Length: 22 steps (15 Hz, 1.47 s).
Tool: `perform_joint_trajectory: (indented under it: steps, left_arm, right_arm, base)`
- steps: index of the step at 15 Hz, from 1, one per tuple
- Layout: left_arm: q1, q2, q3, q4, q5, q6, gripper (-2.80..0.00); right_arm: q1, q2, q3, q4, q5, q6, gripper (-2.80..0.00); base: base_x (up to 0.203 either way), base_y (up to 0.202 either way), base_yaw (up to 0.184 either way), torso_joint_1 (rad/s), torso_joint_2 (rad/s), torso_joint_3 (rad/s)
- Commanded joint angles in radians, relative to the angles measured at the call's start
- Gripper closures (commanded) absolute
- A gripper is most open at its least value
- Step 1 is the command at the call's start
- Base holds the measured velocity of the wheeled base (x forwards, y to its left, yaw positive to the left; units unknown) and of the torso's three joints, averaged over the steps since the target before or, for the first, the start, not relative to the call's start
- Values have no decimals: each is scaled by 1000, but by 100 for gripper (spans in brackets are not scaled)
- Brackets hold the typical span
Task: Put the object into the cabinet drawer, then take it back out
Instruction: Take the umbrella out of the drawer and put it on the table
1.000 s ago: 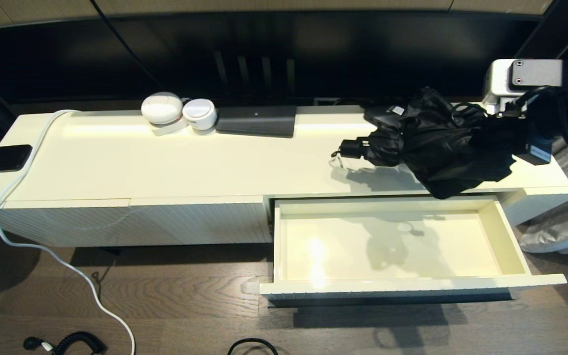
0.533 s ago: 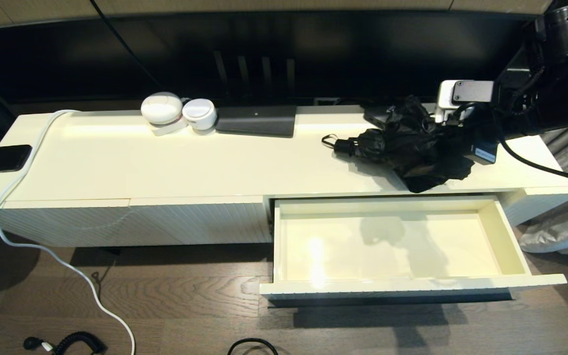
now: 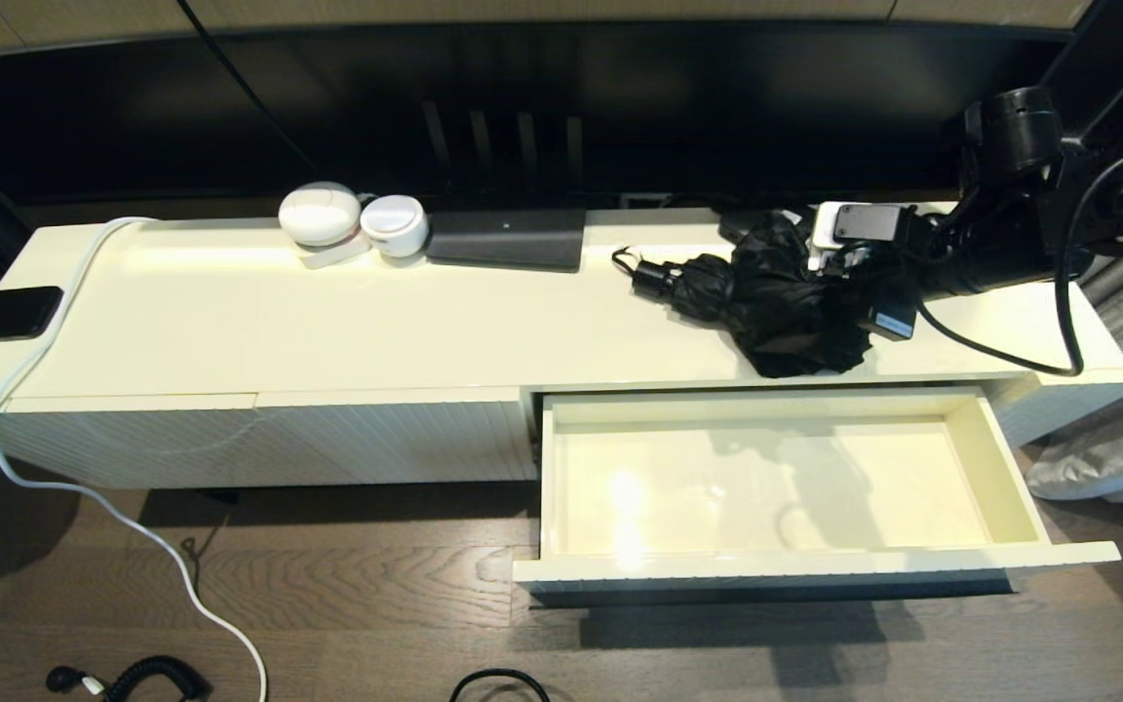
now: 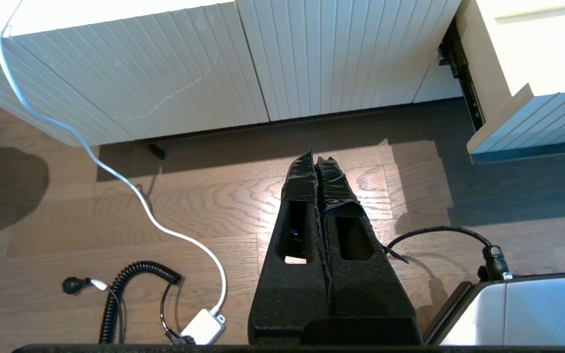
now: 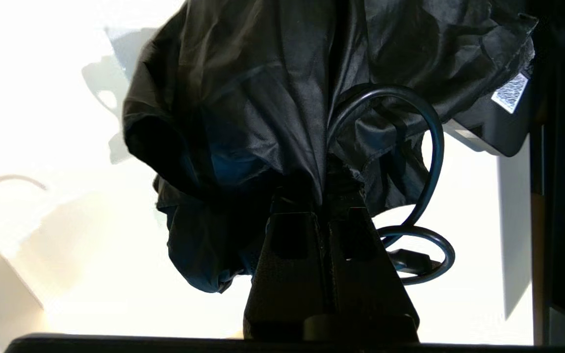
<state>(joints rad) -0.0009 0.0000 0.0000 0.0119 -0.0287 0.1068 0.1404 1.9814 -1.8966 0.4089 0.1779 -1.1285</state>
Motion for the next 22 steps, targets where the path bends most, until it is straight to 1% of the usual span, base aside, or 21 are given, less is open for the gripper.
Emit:
perform_joint_trajectory:
  steps: [1, 6, 7, 13, 19, 22]
  left_arm:
    - [1, 0, 0, 0, 0, 1, 0]
    - [1, 0, 0, 0, 0, 1, 0]
    - [0, 0, 0, 0, 0, 1, 0]
    - [0, 0, 0, 0, 0, 1, 0]
    - [-1, 0, 0, -1, 0, 1, 0]
    - [-1, 0, 0, -1, 0, 1, 0]
  right_arm:
    - [-1, 48, -21, -3, 2, -6, 0]
    - [-2, 80, -30, -38, -8, -2, 0]
    - [-2, 79, -30, -38, -8, 0, -280]
    - [-2, 42, -19, -32, -12, 20, -280]
    - [-2, -95, 44, -17, -13, 22, -280]
    - [-1, -195, 115, 4, -13, 25, -280]
  base:
    - [0, 0, 0, 0, 0, 0]
    - [0, 0, 0, 0, 0, 0]
    - [0, 0, 0, 0, 0, 0]
    - [0, 0, 0, 0, 0, 0]
    - [0, 0, 0, 0, 0, 0]
    - [0, 0, 0, 0, 0, 0]
